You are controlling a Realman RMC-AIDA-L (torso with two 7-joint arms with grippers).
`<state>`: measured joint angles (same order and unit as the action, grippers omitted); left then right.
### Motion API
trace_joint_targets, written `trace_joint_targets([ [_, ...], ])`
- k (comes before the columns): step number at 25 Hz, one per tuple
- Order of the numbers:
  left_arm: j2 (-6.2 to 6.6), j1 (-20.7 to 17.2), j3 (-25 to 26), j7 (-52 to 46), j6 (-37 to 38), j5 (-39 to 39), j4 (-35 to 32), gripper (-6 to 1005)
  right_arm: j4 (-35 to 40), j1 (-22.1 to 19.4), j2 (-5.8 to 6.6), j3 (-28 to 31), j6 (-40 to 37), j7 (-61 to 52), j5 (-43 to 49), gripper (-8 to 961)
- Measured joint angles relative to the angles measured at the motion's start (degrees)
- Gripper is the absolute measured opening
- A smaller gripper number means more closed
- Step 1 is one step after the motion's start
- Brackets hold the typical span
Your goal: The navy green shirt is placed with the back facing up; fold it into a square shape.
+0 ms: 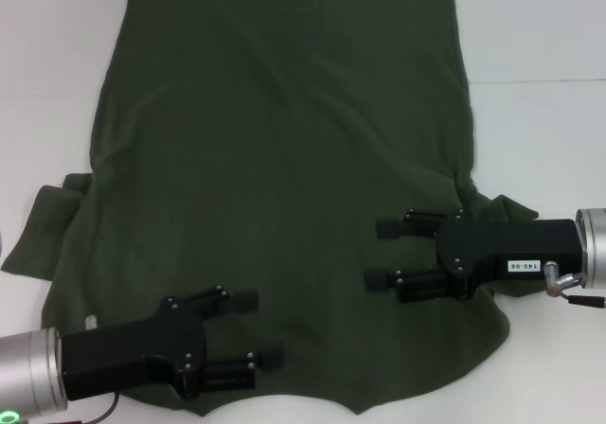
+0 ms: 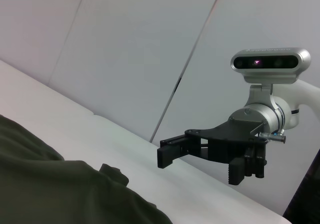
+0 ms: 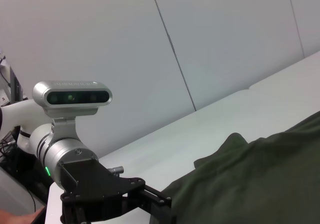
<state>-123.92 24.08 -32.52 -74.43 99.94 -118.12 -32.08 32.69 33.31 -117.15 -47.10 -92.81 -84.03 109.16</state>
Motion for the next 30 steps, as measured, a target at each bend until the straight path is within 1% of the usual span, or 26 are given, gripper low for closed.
trace_joint_targets([
  [16, 0.00, -0.03, 0.69, -0.07, -0.10, 0.60, 0.15, 905, 0.00, -0.08, -0.17, 0.34, 0.00, 0.00, -0.08, 945],
  [24, 0.00, 0.00, 1.06, -0.81, -1.15, 1.65, 0.16, 907, -0.09, -0.10, -0.53, 0.39, 0.05, 0.00, -0.24, 945],
  [26, -0.02, 0.03, 2.77, -2.42, -3.37, 2.37, 0.09, 907, -0.09, -0.09, -0.57, 0.65, 0.05, 0.00, -0.30, 945],
  [28, -0.02, 0.09, 5.81, -4.27, -6.03, 3.15, 0.09, 907, -0.09, -0.08, -0.70, 0.96, -0.02, 0.00, -0.35, 945],
  [30, 0.00, 0.10, 10.80, -6.58, -9.24, 4.41, 0.24, 906, -0.09, -0.05, -0.87, 1.05, -0.02, 0.00, -0.39, 945],
])
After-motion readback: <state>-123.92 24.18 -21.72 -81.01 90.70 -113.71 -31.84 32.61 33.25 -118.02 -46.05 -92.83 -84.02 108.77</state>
